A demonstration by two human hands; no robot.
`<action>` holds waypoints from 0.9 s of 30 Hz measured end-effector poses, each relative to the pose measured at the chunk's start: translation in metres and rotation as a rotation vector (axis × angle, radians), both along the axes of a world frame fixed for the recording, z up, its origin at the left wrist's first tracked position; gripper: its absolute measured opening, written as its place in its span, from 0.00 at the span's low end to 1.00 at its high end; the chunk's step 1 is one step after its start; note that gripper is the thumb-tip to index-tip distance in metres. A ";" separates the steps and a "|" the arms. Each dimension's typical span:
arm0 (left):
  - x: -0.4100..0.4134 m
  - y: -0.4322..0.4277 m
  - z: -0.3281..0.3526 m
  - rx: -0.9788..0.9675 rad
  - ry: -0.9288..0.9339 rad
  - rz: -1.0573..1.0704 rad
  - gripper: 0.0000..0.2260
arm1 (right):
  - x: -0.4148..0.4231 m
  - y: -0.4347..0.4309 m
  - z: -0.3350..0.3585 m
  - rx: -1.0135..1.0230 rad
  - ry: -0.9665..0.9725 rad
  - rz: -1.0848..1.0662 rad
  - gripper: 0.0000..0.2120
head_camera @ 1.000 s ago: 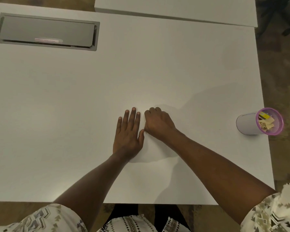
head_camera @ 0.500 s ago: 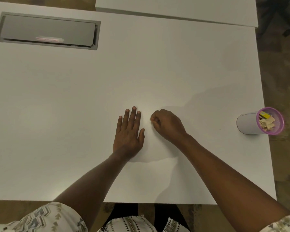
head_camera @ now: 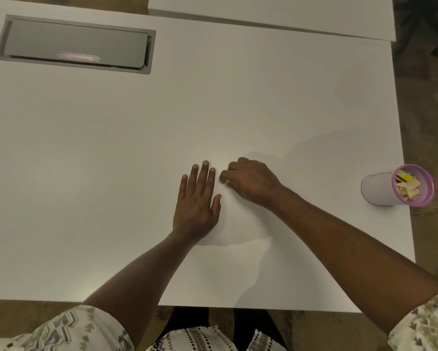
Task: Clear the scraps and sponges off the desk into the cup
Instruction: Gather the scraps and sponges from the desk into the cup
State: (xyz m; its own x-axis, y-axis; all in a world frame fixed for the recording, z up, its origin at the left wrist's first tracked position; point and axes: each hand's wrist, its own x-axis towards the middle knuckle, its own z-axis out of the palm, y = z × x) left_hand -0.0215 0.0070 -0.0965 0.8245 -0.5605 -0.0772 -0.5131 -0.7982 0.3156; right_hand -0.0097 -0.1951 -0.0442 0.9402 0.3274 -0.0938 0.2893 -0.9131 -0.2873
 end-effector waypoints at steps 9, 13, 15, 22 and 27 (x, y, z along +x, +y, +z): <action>0.000 0.000 -0.002 0.004 -0.011 0.002 0.29 | 0.013 -0.003 0.002 -0.090 0.016 0.145 0.05; 0.000 0.000 -0.001 -0.003 -0.019 0.001 0.28 | 0.017 -0.004 0.001 -0.095 0.025 0.190 0.06; 0.000 0.000 -0.001 -0.009 -0.017 0.001 0.28 | 0.018 -0.004 0.001 -0.056 0.053 0.172 0.06; -0.001 0.000 0.002 -0.003 -0.013 0.001 0.28 | -0.011 -0.008 0.002 0.561 0.244 -0.651 0.03; 0.000 0.001 0.002 -0.001 0.002 0.002 0.29 | -0.042 0.001 0.004 0.685 0.239 -0.911 0.02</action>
